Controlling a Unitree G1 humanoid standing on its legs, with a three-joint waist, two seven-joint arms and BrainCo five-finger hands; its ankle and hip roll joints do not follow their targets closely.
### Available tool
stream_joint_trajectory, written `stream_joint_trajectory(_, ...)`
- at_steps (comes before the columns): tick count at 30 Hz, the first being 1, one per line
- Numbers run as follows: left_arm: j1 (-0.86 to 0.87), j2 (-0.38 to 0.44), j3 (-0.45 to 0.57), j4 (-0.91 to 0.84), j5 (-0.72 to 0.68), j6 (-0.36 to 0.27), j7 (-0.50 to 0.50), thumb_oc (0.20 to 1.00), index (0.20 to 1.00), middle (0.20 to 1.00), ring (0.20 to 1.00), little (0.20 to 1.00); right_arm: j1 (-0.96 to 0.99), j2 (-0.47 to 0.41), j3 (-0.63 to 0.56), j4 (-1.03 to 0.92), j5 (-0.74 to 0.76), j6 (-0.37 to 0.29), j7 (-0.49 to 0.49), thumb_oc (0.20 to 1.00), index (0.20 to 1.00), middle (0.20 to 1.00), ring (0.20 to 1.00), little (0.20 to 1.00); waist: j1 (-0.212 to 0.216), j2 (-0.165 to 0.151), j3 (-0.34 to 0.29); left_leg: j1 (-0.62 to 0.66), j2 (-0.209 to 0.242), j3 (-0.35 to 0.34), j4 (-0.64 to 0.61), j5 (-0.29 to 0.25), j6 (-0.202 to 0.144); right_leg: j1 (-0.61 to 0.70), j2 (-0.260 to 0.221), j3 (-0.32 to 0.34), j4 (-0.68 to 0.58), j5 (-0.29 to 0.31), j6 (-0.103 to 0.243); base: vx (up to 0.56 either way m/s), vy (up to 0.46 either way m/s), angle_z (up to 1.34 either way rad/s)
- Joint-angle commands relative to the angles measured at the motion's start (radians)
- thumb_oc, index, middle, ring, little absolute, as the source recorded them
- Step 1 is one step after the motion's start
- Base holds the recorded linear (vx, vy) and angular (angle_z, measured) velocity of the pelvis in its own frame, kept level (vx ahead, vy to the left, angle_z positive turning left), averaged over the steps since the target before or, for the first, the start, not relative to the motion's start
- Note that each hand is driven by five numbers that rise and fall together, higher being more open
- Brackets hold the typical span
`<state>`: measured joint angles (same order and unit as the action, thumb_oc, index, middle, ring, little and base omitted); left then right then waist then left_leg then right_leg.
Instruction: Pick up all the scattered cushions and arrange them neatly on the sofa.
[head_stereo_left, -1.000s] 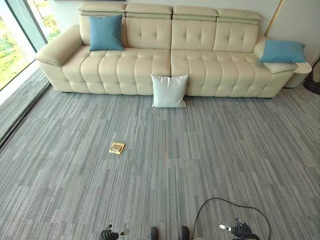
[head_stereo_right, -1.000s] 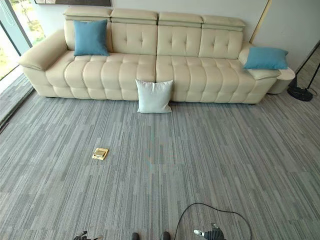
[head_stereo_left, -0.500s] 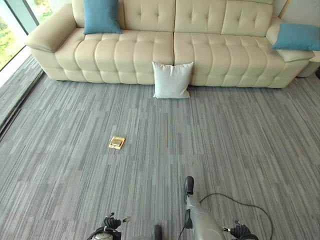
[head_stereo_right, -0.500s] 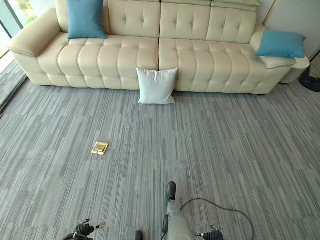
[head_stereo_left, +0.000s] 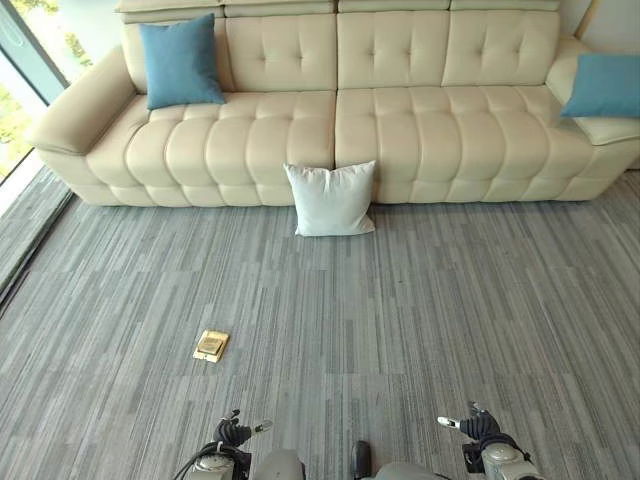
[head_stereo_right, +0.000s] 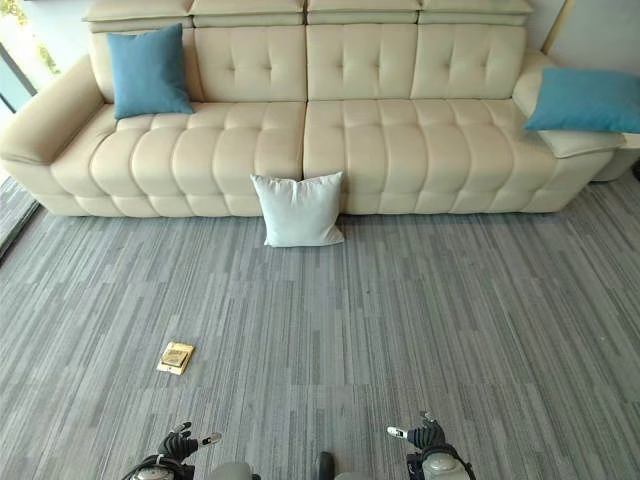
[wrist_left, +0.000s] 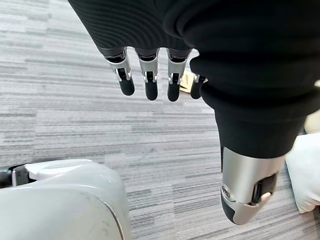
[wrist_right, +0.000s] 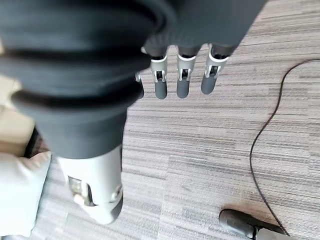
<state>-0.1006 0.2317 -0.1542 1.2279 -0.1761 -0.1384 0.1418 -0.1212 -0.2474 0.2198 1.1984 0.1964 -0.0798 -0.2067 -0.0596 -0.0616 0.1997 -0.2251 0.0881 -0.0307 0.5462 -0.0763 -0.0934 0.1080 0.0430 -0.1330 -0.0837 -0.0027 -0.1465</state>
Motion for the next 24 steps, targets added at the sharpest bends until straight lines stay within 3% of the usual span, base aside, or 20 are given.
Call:
stream_joint_trajectory(1, 0.011, 0.007, -0.03, 0.0, 0.011, -0.009, 0.008, 1.0, 1.0, 1.0, 1.0, 1.0, 0.024, -0.034, -0.014, 0.005, 0.003, -0.018, -0.01, 1.0, 1.0, 1.0, 1.0, 1.0, 0.04, 0.015, 0.036, 0.154, -0.059, 0.042, -0.289, -0.001, 0.044, -0.062, -0.095, 0.05, 0.027, -0.04, 0.191, 0.24, 0.037, -0.13)
stream_joint_trajectory(4, 0.017, 0.006, -0.033, 0.002, 0.013, -0.007, 0.007, 1.0, 1.0, 1.0, 1.0, 1.0, 0.022, -0.037, -0.008, 0.003, -0.001, -0.02, -0.015, 1.0, 1.0, 1.0, 1.0, 1.0, 0.062, 0.033, 0.038, 0.095, -0.061, 0.028, -0.44, 0.091, 0.037, -0.011, -0.075, 0.067, 0.009, -0.067, 0.192, 0.25, 0.052, -0.17)
stream_joint_trajectory(6, 0.027, 0.006, -0.029, 0.009, 0.002, -0.007, 0.007, 1.0, 1.0, 1.0, 1.0, 1.0, 0.018, -0.039, -0.004, -0.003, -0.004, -0.019, -0.028, 1.0, 1.0, 1.0, 1.0, 1.0, 0.102, 0.055, 0.044, 0.009, -0.071, 0.015, -0.596, 0.204, 0.031, 0.062, -0.046, 0.113, 0.003, -0.11, 0.188, 0.5, 0.138, -0.19)
stream_joint_trajectory(9, 0.041, 0.008, -0.022, 0.02, 0.001, -0.003, 0.009, 1.0, 1.0, 1.0, 1.0, 1.0, 0.021, -0.037, -0.003, -0.002, -0.008, -0.009, -0.032, 1.0, 1.0, 1.0, 1.0, 1.0, 0.118, 0.056, 0.038, -0.021, -0.068, 0.057, -0.611, 0.231, 0.025, 0.106, -0.049, 0.145, 0.003, -0.134, 0.19, 0.36, 0.173, -0.38)
stream_joint_trajectory(12, 0.068, 0.006, -0.003, 0.03, 0.003, 0.004, 0.007, 1.0, 1.0, 1.0, 1.0, 1.0, 0.027, -0.026, -0.001, 0.01, -0.021, -0.002, -0.026, 1.0, 1.0, 1.0, 1.0, 1.0, 0.128, 0.058, 0.003, 0.003, -0.071, 0.051, -0.608, 0.254, 0.042, 0.134, -0.065, 0.167, 0.014, -0.152, 0.205, 0.35, 0.225, -0.63)
stream_joint_trajectory(14, 0.076, 0.013, 0.0, 0.04, 0.017, 0.006, 0.002, 1.0, 1.0, 1.0, 1.0, 1.0, 0.032, -0.013, -0.004, 0.013, -0.023, 0.001, -0.015, 1.0, 1.0, 1.0, 1.0, 1.0, 0.131, 0.038, -0.025, 0.02, -0.086, 0.062, -0.58, 0.226, 0.066, 0.123, -0.097, 0.181, 0.074, -0.159, 0.226, 0.45, 0.288, -0.33)
stream_joint_trajectory(17, 0.068, 0.022, -0.007, 0.035, 0.028, 0.012, -0.005, 1.0, 1.0, 1.0, 1.0, 1.0, 0.036, 0.0, 0.003, 0.014, -0.037, 0.008, 0.001, 1.0, 1.0, 1.0, 1.0, 1.0, 0.127, 0.019, -0.039, 0.054, -0.109, 0.071, -0.55, 0.161, 0.1, 0.06, -0.119, 0.185, 0.268, -0.117, 0.27, 0.33, 0.256, -0.06)
stream_joint_trajectory(18, 0.064, 0.028, -0.008, 0.033, 0.034, 0.016, -0.005, 1.0, 1.0, 1.0, 1.0, 1.0, 0.036, 0.002, -0.001, 0.013, -0.038, 0.012, 0.002, 1.0, 1.0, 1.0, 1.0, 1.0, 0.117, 0.015, -0.028, 0.091, -0.123, 0.072, -0.547, 0.126, 0.126, -0.013, -0.128, 0.181, 0.433, -0.007, 0.305, 0.33, 0.276, 0.18)
stream_joint_trajectory(19, 0.056, 0.035, -0.013, 0.029, 0.037, 0.017, -0.004, 1.0, 1.0, 1.0, 1.0, 1.0, 0.038, 0.006, -0.005, 0.0, -0.037, 0.008, 0.003, 1.0, 1.0, 1.0, 1.0, 1.0, 0.098, 0.035, -0.008, 0.156, -0.123, 0.064, -0.558, 0.091, 0.151, -0.087, -0.134, 0.149, 0.631, 0.118, 0.317, 0.27, 0.226, 0.23)
stream_joint_trajectory(21, 0.055, 0.037, -0.012, 0.029, 0.037, 0.017, -0.004, 1.0, 1.0, 1.0, 1.0, 1.0, 0.042, 0.009, -0.006, -0.003, -0.039, 0.009, 0.001, 1.0, 1.0, 1.0, 1.0, 1.0, 0.093, 0.044, -0.002, 0.188, -0.117, 0.057, -0.569, 0.081, 0.156, -0.126, -0.142, 0.13, 0.691, 0.122, 0.309, 0.27, 0.147, 0.17)
stream_joint_trajectory(22, 0.053, 0.038, -0.01, 0.033, 0.032, 0.017, -0.004, 1.0, 1.0, 1.0, 1.0, 1.0, 0.05, 0.012, -0.01, -0.003, -0.039, 0.009, -0.001, 1.0, 1.0, 1.0, 1.0, 1.0, 0.087, 0.061, 0.002, 0.231, -0.105, 0.05, -0.586, 0.064, 0.159, -0.188, -0.153, 0.078, 0.694, 0.089, 0.286, 0.28, 0.111, 0.27)
stream_joint_trajectory(23, 0.053, 0.038, -0.01, 0.033, 0.032, 0.017, -0.004, 1.0, 1.0, 1.0, 1.0, 1.0, 0.05, 0.012, -0.01, -0.003, -0.039, 0.009, -0.001, 1.0, 1.0, 1.0, 1.0, 1.0, 0.083, 0.057, 0.007, 0.237, -0.11, 0.048, -0.587, 0.064, 0.159, -0.184, -0.158, 0.076, 0.702, 0.081, 0.287, 0.37, 0.051, 0.3)
stream_joint_trajectory(24, 0.047, 0.036, -0.012, 0.035, 0.032, 0.016, -0.007, 1.0, 1.0, 1.0, 1.0, 1.0, 0.047, 0.011, -0.015, -0.003, -0.037, 0.007, -0.003, 1.0, 1.0, 1.0, 1.0, 1.0, 0.074, 0.062, 0.013, 0.267, -0.108, 0.039, -0.589, 0.041, 0.154, -0.218, -0.169, 0.019, 0.586, 0.011, 0.266, 0.29, -0.028, 0.16)
